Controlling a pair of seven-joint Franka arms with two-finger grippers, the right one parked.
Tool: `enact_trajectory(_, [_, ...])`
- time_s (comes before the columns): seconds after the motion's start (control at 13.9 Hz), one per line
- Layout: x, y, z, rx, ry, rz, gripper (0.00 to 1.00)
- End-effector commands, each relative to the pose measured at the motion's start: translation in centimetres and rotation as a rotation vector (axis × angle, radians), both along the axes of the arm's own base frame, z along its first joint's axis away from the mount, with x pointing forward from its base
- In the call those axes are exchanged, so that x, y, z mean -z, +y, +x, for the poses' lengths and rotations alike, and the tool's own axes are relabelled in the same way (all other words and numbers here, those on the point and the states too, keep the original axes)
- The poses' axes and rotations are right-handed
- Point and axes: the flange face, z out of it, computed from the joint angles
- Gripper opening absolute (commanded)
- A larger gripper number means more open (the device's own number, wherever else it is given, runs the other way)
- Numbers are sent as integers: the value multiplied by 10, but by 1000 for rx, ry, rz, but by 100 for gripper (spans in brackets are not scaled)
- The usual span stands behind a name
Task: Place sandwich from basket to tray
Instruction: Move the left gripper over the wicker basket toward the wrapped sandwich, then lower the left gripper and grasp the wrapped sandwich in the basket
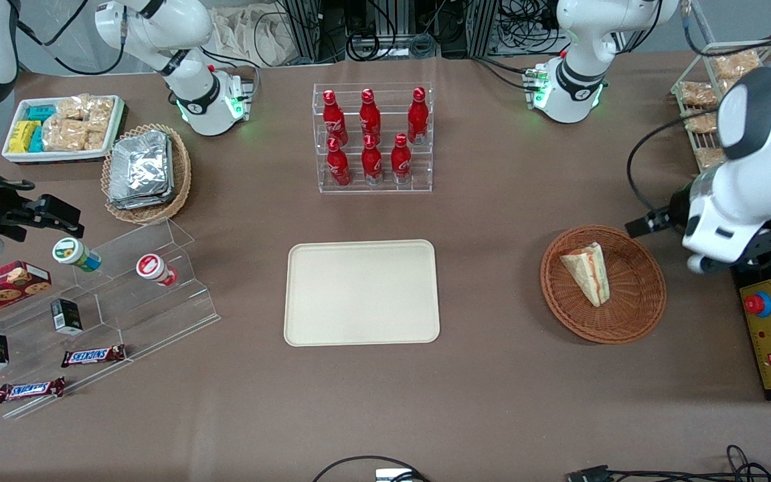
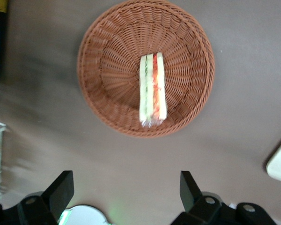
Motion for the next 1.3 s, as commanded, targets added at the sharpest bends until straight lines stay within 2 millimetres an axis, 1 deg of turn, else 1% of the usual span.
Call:
enact_trajectory(0.0, [64,-2,18,-56,3,-15,100])
enact_trajectory(0.22, [133,-2,17,-64,16,-20,100])
enact_trajectory(0.36, [171,-4,18,-64,11,-26,100])
enact_trajectory(0.65, [230,-6,21,-68,47,-34,100])
enact_trajectory(0.79, [251,-8,19,-67,66,-36,100])
enact_trajectory(0.87, [257,-8,18,-67,75,-37,97])
enact_trajectory(0.94, [259,-8,18,-67,72,-37,75])
enact_trajectory(1.01, [256,-9,19,-66,67,-37,43])
enact_trajectory(1.08, [253,-9,19,-65,63,-37,16])
enact_trajectory(1.15, [247,-9,20,-65,60,-37,0])
enact_trajectory(1.23, [237,-8,22,-62,46,-38,0])
